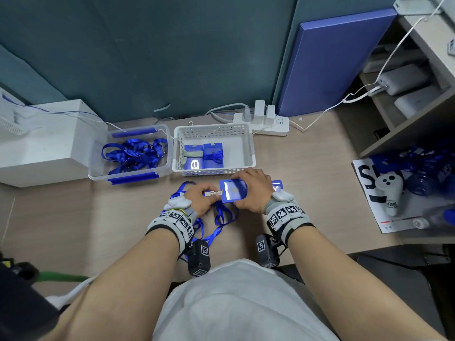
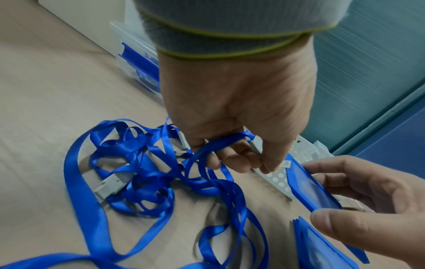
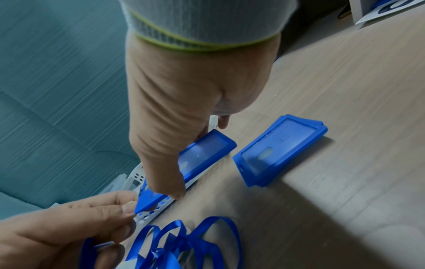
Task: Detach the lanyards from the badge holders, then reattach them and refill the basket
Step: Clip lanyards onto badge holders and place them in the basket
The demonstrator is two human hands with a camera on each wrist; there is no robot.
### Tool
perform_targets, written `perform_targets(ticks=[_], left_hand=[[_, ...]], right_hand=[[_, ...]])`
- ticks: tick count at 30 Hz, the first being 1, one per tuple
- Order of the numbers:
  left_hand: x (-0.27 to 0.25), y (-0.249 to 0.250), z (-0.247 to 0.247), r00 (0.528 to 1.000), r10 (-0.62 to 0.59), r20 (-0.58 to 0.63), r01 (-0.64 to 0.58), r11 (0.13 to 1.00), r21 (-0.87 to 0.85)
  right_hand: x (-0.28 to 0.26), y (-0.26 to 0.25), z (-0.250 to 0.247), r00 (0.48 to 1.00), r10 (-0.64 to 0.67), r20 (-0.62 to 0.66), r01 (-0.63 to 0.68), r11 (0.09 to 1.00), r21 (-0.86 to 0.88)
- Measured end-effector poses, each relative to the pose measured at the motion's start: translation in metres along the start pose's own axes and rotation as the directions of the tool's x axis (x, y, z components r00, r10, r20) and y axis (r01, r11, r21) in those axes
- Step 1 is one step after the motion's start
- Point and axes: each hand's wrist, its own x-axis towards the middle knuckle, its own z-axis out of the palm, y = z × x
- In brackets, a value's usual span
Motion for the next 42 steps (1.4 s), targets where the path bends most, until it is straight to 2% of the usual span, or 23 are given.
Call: perform_targets(ticks=[20, 37, 42], left_hand=[[-0.003, -0.004, -0.005, 0.999, -0.016, -0.028, 0.016, 1.000, -0.005], [-0.006, -0.003, 0.000, 1.000, -0.005, 0.015, 0.006, 0.996, -0.094], [-0.011, -0.003, -0.003, 0.998, 0.013, 0.067, -0.005, 0.993, -0.121]], right_hand=[[-0.007, -0.013, 0.001, 0.999, -0.012, -0.038, 0.016, 0.996, 0.093], [-0.012, -0.013, 0.003, 1.000, -0.018, -0.016, 0.019, 0.998, 0.060], [-0.014, -0.011, 0.005, 1.000, -0.018, -0.022, 0.019, 0.999, 0.048]])
